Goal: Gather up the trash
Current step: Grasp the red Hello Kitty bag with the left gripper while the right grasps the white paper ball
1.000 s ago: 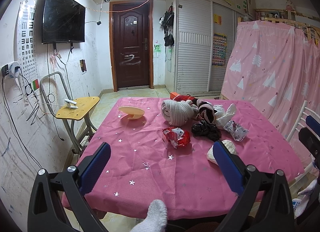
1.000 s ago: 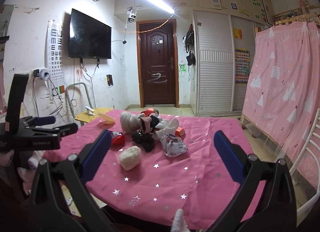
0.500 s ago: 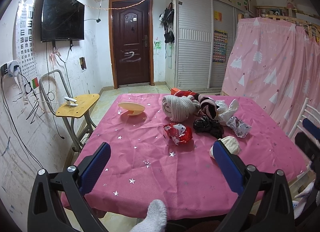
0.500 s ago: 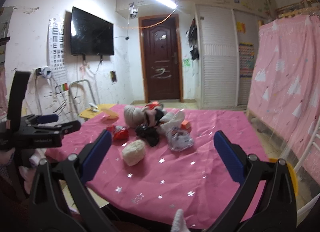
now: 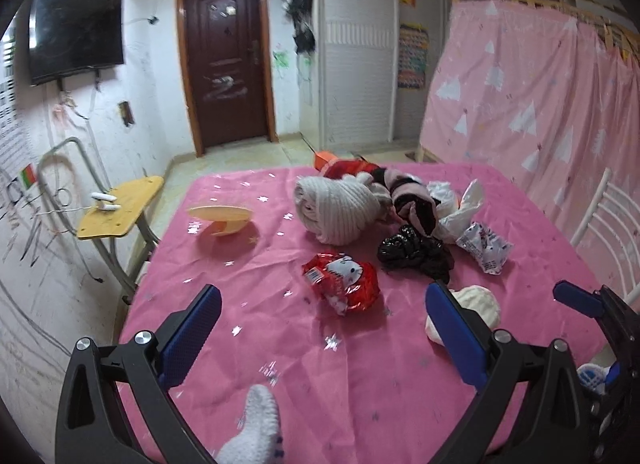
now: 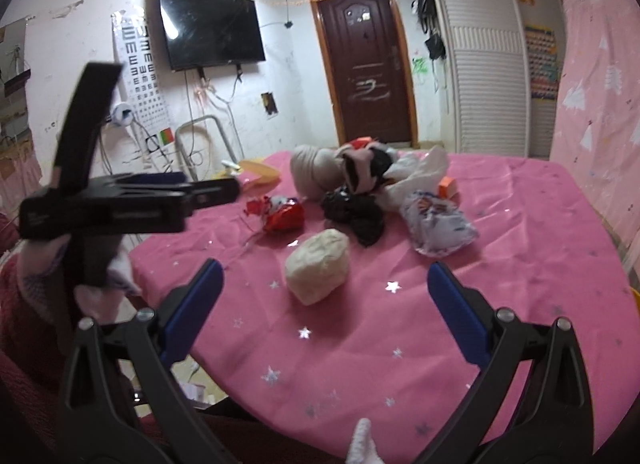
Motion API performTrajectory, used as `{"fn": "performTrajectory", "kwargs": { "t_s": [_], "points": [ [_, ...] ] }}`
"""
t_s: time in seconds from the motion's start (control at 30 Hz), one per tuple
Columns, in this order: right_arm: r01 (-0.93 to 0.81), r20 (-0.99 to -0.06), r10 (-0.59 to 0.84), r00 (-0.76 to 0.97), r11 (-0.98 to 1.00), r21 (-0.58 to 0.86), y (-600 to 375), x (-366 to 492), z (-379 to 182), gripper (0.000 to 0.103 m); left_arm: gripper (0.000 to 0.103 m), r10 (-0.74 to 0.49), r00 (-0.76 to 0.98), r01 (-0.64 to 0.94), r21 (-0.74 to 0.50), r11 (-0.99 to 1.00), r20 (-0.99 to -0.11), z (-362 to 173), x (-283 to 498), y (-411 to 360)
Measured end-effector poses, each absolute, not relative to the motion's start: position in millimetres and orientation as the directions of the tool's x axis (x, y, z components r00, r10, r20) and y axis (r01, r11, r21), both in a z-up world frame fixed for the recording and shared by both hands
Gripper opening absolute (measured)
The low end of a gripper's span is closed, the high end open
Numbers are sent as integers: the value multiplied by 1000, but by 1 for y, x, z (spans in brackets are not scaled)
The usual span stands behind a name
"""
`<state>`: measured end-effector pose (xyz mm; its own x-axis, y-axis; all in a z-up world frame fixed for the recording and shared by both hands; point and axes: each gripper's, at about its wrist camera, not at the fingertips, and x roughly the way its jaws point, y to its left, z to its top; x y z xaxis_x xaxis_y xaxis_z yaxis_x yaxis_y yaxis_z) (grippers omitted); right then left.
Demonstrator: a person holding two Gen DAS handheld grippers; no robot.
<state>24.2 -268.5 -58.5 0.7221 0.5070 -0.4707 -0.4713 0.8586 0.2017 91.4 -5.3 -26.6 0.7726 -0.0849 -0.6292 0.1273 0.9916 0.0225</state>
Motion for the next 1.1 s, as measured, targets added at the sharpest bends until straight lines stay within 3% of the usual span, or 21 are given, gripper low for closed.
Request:
{"fn": "performTrajectory", "kwargs": {
  "t_s": [0.17,0.33,0.47,0.67,0.9,0.97,1.1],
  "points": [
    [-484,-504,522,689,848,216,-255,43,-65,98,93,-140,687,155,-44,987,-713,-39,135,-4],
    [-486,-547,519,657,846,220,-243,56,-72,97,85,-153,648,155,-68,986,-746,-50,159,-3],
    [-484,-570,507,647,850,208,-236,61,-75,82,75,-167,623,171,-75,982,-765,-62,170,-8],
    [-468,-602,483,636,862,197,-230,70,-82,74,71,-177,600,187,-78,979,-780,-73,177,-14],
    [-459,-624,467,627,868,188,-228,74,-88,55,44,-170,579,193,-68,979,-797,-84,183,-17],
    [-461,-620,470,628,867,190,-229,73,-88,46,42,-163,583,192,-60,980,-796,-84,182,-19],
    [-460,-608,478,634,865,201,-233,69,-88,46,37,-149,594,195,-39,980,-791,-83,178,-24]
  ]
}}
